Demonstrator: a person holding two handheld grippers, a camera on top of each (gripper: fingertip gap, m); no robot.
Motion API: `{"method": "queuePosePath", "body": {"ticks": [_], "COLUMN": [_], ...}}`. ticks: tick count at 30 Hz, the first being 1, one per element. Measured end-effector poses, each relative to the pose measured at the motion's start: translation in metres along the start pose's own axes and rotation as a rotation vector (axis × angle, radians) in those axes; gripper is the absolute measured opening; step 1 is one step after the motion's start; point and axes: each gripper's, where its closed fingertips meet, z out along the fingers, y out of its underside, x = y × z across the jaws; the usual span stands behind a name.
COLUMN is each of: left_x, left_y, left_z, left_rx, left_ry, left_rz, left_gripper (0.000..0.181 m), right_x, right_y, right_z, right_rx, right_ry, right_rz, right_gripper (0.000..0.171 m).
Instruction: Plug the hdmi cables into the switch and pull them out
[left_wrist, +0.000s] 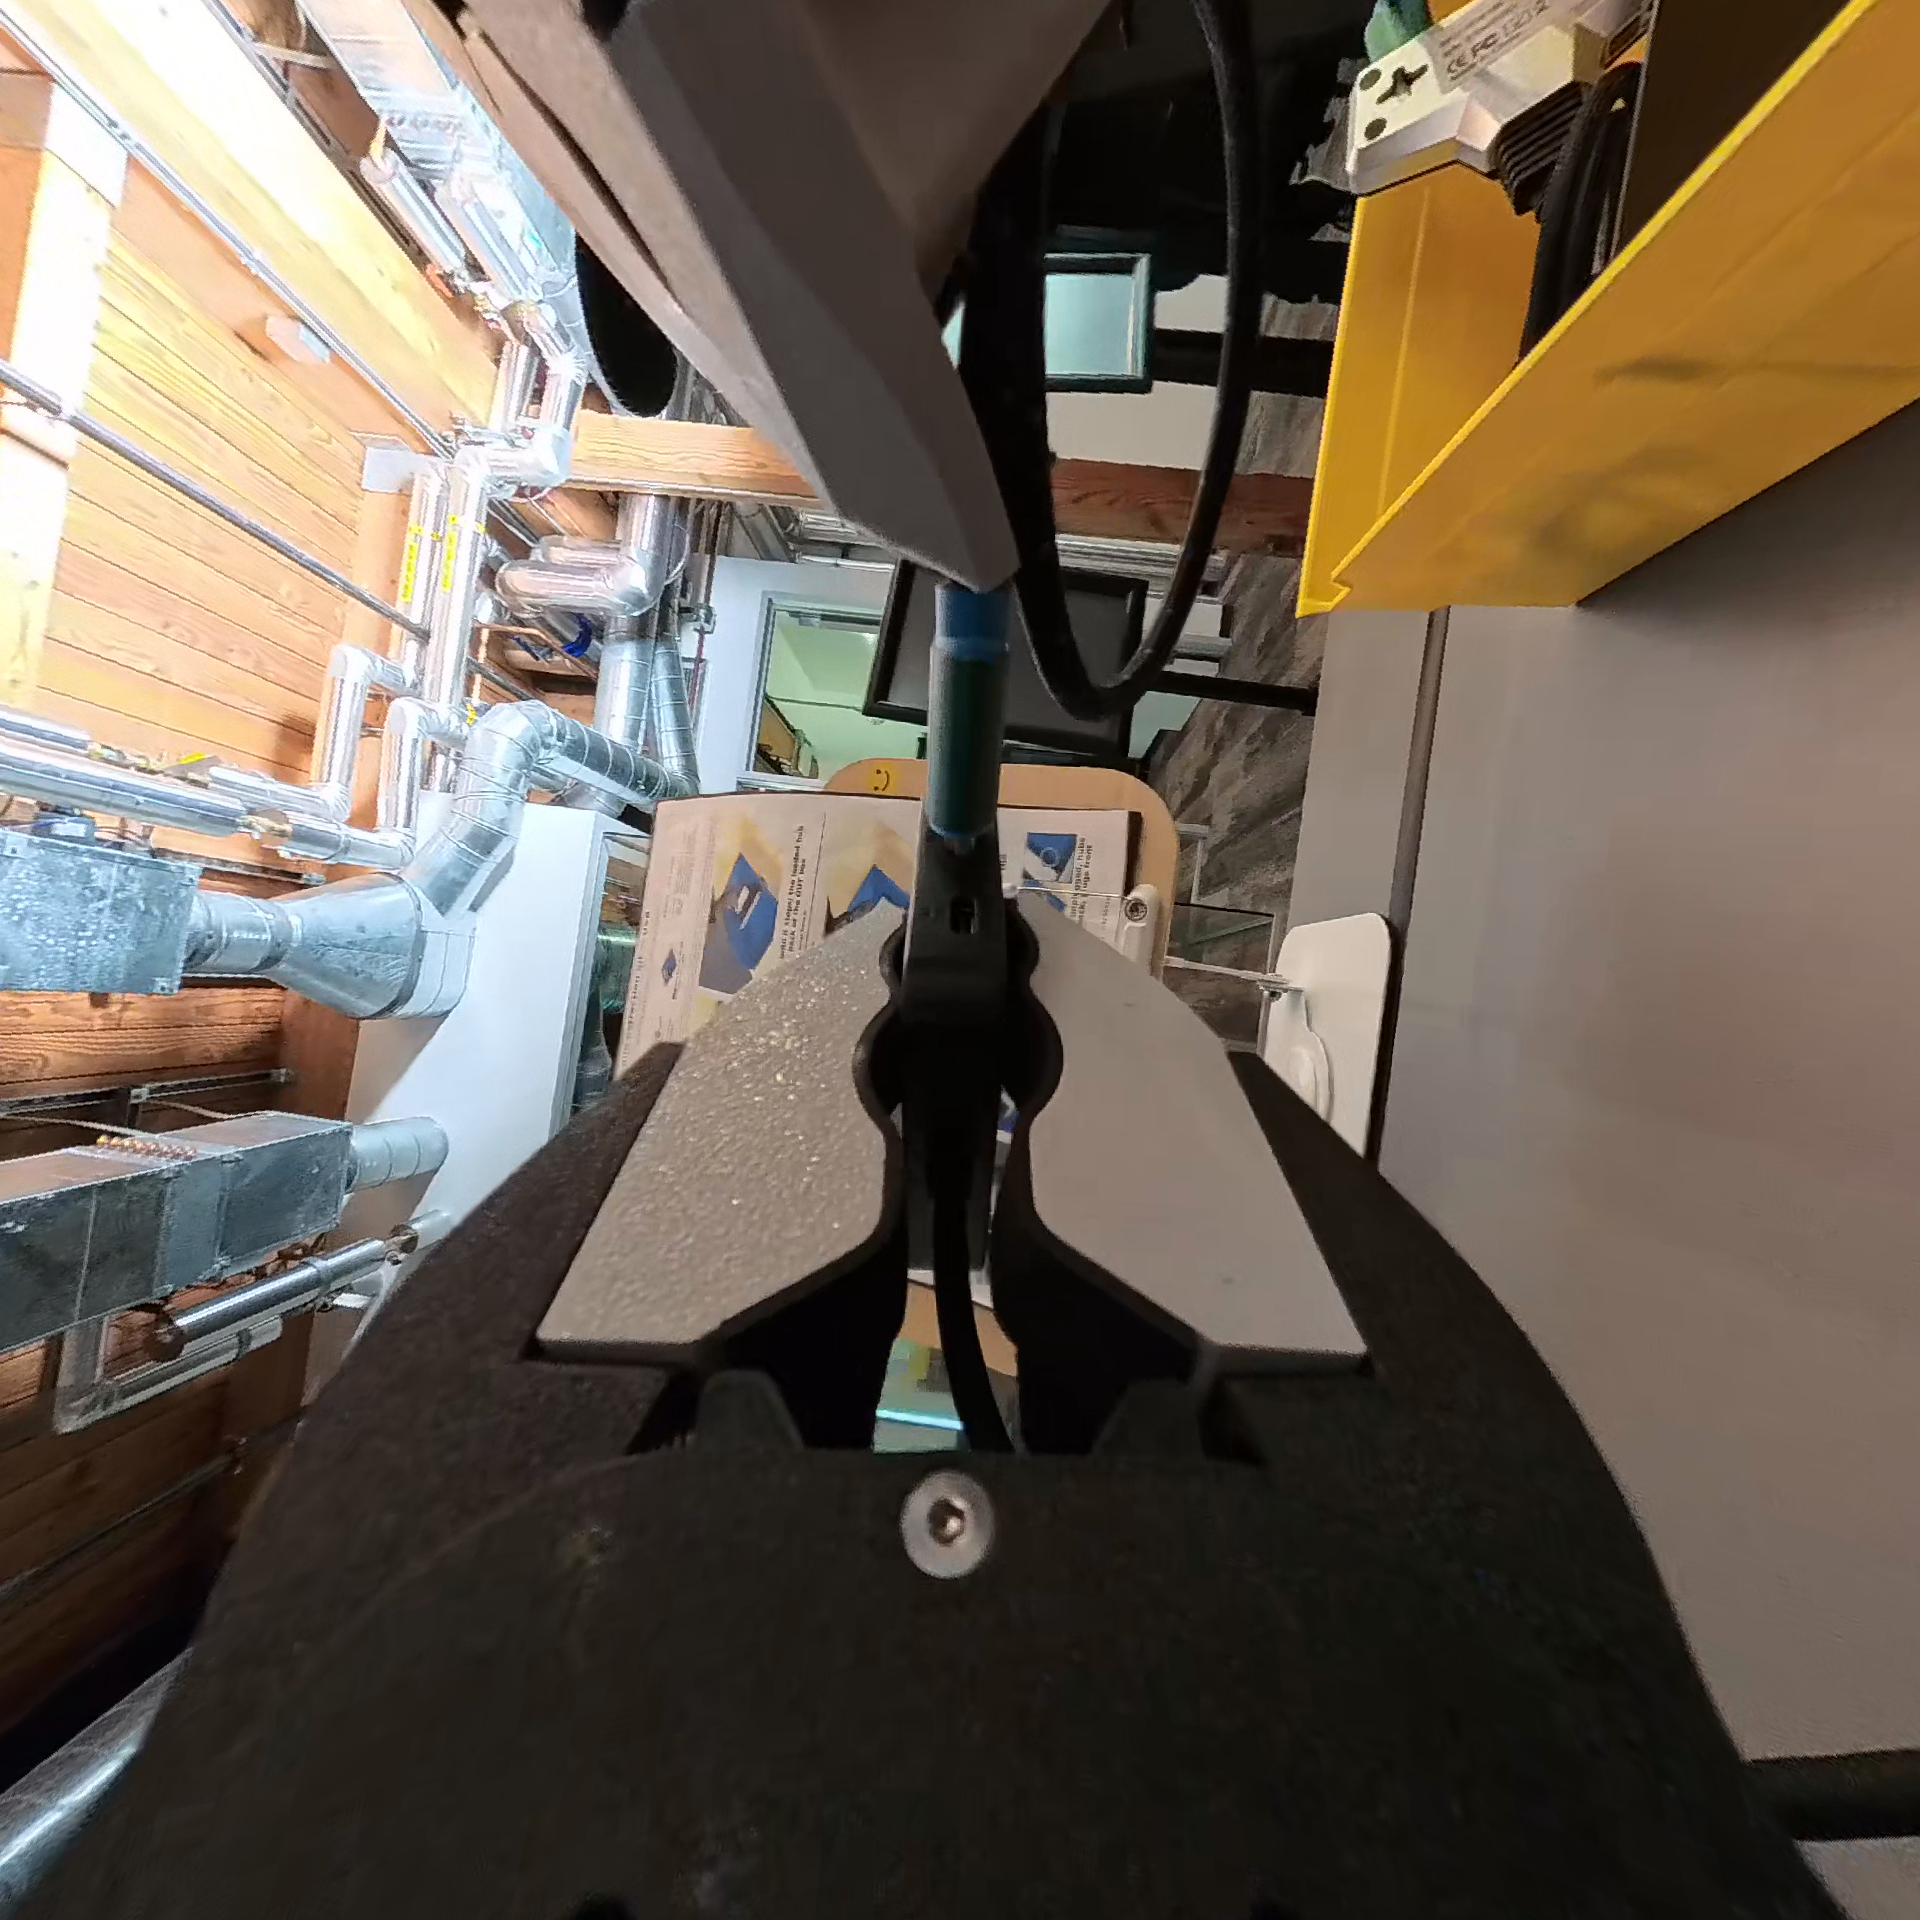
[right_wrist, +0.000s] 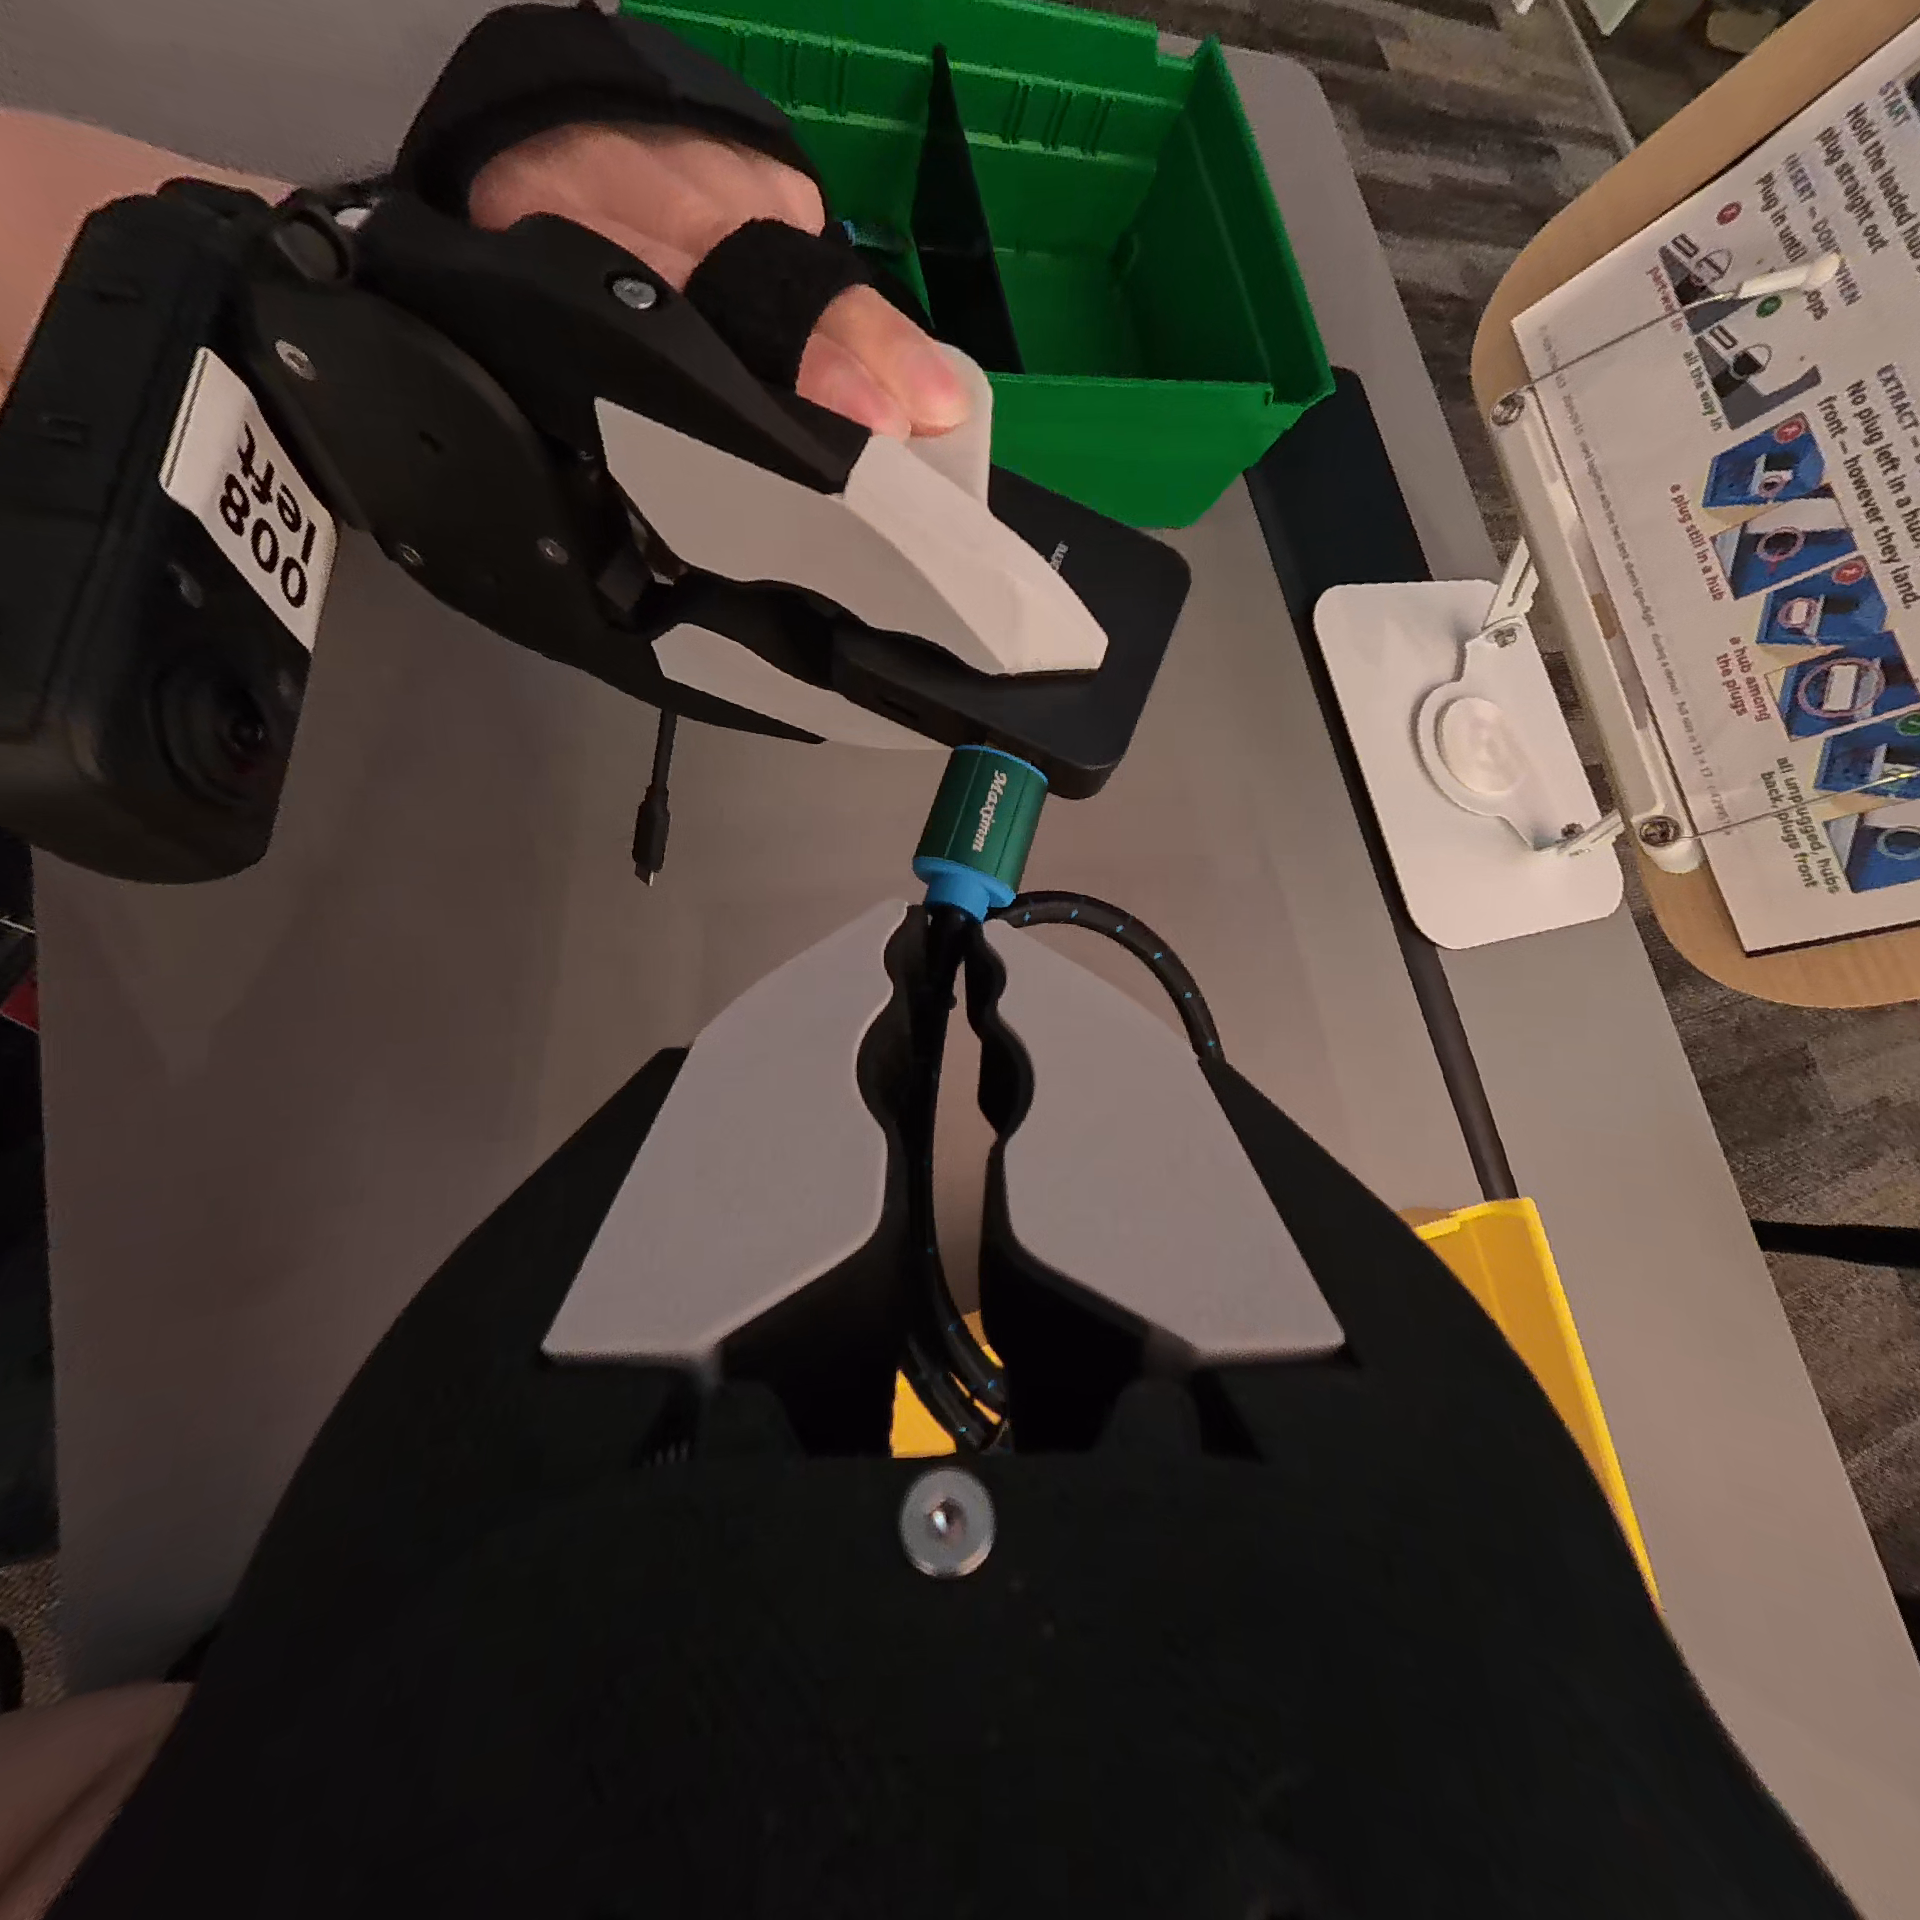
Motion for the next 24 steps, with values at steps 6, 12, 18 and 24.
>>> {"method": "queuePosePath", "body": {"ticks": [6,12,18,24], "left_x": [-0.001,-0.001,-0.004,-0.018], "left_y": [0.002,0.01,0.02,0.032], "left_z": [0.0,0.002,0.004,0.005], "left_rx": [-0.032,-0.08,-0.124,-0.149], "left_ry": [-0.004,-0.009,0.0,-0.026], "left_rz": [0.015,0.038,-0.01,-0.088], "left_gripper": [0.013,0.013,0.013,0.014], "right_x": [0.002,0.008,0.016,0.025], "right_y": [0.0,0.0,-0.008,-0.027], "right_z": [0.004,0.014,0.017,0.015], "right_rx": [-0.017,-0.036,0.024,0.142], "right_ry": [0.024,0.064,0.082,0.141], "right_rz": [0.006,0.041,0.092,0.1], "right_gripper": [0.006,0.005,0.005,0.006]}}
